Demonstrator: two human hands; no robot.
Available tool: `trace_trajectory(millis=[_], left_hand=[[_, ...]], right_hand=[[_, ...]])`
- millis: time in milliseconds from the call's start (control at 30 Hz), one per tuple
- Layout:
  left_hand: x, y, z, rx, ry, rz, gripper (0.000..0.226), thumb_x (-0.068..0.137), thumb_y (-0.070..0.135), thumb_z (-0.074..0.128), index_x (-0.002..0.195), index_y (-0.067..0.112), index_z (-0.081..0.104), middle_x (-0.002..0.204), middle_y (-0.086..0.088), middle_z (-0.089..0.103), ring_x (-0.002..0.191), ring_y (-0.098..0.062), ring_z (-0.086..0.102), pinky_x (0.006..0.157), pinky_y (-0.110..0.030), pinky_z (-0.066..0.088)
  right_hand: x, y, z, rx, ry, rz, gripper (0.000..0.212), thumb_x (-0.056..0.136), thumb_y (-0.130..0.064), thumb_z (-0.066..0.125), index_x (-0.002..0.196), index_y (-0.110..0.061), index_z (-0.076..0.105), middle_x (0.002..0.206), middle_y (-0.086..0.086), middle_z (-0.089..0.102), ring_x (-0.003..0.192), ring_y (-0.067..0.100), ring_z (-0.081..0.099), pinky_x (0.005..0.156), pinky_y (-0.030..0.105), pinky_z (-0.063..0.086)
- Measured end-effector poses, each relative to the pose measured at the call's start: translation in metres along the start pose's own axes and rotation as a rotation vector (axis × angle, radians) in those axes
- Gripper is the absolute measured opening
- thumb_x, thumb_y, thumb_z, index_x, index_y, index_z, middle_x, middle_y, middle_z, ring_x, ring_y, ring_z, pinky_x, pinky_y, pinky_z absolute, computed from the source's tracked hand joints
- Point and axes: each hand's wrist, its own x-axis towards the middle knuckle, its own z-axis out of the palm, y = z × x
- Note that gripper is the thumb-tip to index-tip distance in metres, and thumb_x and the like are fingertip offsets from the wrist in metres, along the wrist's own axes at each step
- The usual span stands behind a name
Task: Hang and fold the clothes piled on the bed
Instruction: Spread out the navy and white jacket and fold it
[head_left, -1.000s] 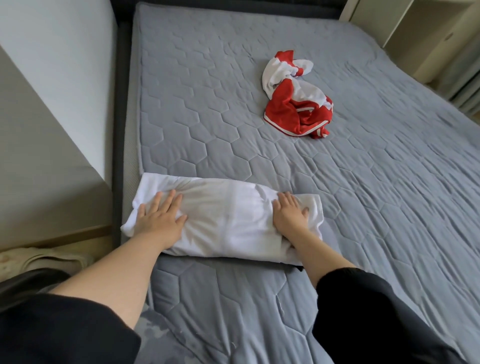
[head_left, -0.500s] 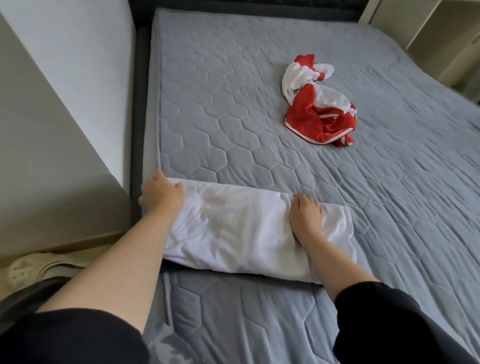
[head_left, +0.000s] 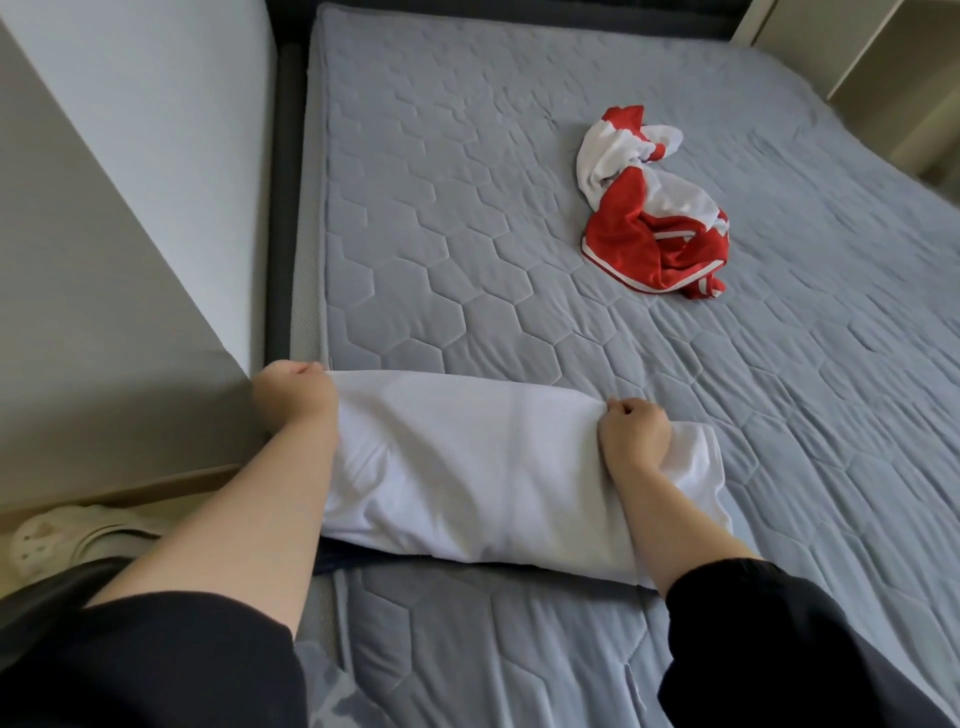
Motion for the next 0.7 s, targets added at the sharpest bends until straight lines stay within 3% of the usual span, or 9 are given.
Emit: trace_trajectory(millis=[67, 133, 200, 267, 333, 400, 600, 700], left_hand=[[-0.012, 0.009, 0.001, 0.239, 0.087, 0.306, 0.022, 0.087, 0.009, 0.058, 0.107, 0.006, 0.065, 0.11, -0.021, 0.062, 0.103, -0.04, 0.054, 0.082, -0.041, 0.042], [-0.034, 0.024, 0.007, 0.294, 0.142, 0.74, 0.029, 0.084, 0.009, 0.058, 0.113, 0.005, 0.06, 0.112, -0.022, 0.058, 0.104, -0.041, 0.052, 0.084, -0.049, 0.042], [-0.064, 0.033, 0.019, 0.222, -0.026, 1.189, 0.036, 0.084, 0.013, 0.05, 0.116, 0.001, 0.061, 0.114, -0.023, 0.059, 0.104, -0.041, 0.055, 0.086, -0.049, 0.046], [-0.095, 0.02, 0.029, 0.435, -0.341, 1.383, 0.049, 0.091, 0.026, 0.039, 0.133, 0.006, 0.052, 0.138, -0.021, 0.048, 0.128, -0.037, 0.044, 0.102, -0.049, 0.037], [-0.105, -0.008, 0.036, 0.746, -0.553, 1.289, 0.056, 0.099, 0.04, 0.027, 0.152, 0.021, 0.022, 0.159, -0.006, 0.015, 0.147, -0.023, 0.011, 0.116, -0.043, 0.013], [-0.104, -0.031, 0.038, 0.85, -0.565, 1.167, 0.058, 0.1, 0.047, 0.019, 0.153, 0.028, 0.004, 0.161, 0.003, -0.003, 0.147, -0.016, -0.007, 0.118, -0.038, -0.001], [-0.082, -0.036, 0.019, 0.863, -0.434, 0.971, 0.06, 0.099, 0.052, 0.018, 0.153, 0.03, 0.002, 0.161, 0.004, -0.008, 0.146, -0.019, -0.013, 0.115, -0.047, -0.007], [-0.06, -0.029, 0.003, 0.861, -0.327, 0.816, 0.068, 0.096, 0.056, 0.029, 0.153, 0.029, 0.004, 0.161, -0.002, -0.002, 0.147, -0.024, -0.008, 0.116, -0.051, 0.001]], right_hand=[[-0.006, -0.004, -0.001, -0.048, -0.007, -0.056, 0.029, 0.094, -0.016, 0.042, 0.071, -0.01, 0.057, 0.084, 0.01, 0.059, 0.099, 0.035, 0.056, 0.082, 0.035, 0.04], [-0.014, -0.008, -0.001, -0.143, -0.008, -0.155, 0.03, 0.096, -0.016, 0.036, 0.108, -0.011, 0.062, 0.121, 0.01, 0.058, 0.124, 0.031, 0.043, 0.108, 0.04, 0.026], [-0.029, -0.014, 0.002, -0.16, 0.022, -0.29, 0.04, 0.097, -0.017, 0.036, 0.135, -0.012, 0.048, 0.146, 0.007, 0.042, 0.139, 0.025, 0.026, 0.117, 0.04, 0.007], [-0.048, -0.013, 0.006, -0.15, -0.004, -0.446, 0.044, 0.099, -0.02, 0.036, 0.142, -0.013, 0.041, 0.153, 0.006, 0.032, 0.145, 0.022, 0.018, 0.117, 0.039, -0.001], [-0.058, 0.006, 0.009, -0.269, -0.112, -0.522, 0.047, 0.1, -0.025, 0.032, 0.146, -0.017, 0.036, 0.156, 0.003, 0.027, 0.146, 0.018, 0.013, 0.117, 0.038, -0.005], [-0.055, 0.028, 0.005, -0.386, -0.182, -0.448, 0.05, 0.101, -0.03, 0.026, 0.15, -0.02, 0.026, 0.159, 0.001, 0.017, 0.147, 0.015, 0.007, 0.119, 0.039, -0.006], [-0.049, 0.012, -0.001, -0.387, -0.208, -0.197, 0.057, 0.099, -0.034, 0.019, 0.153, -0.016, 0.013, 0.161, 0.005, 0.006, 0.148, 0.02, 0.0, 0.118, 0.05, -0.004], [-0.064, -0.013, 0.0, -0.348, -0.165, -0.286, 0.057, 0.1, -0.027, 0.023, 0.153, -0.012, 0.01, 0.161, 0.005, 0.004, 0.148, 0.018, -0.003, 0.118, 0.046, -0.006]])
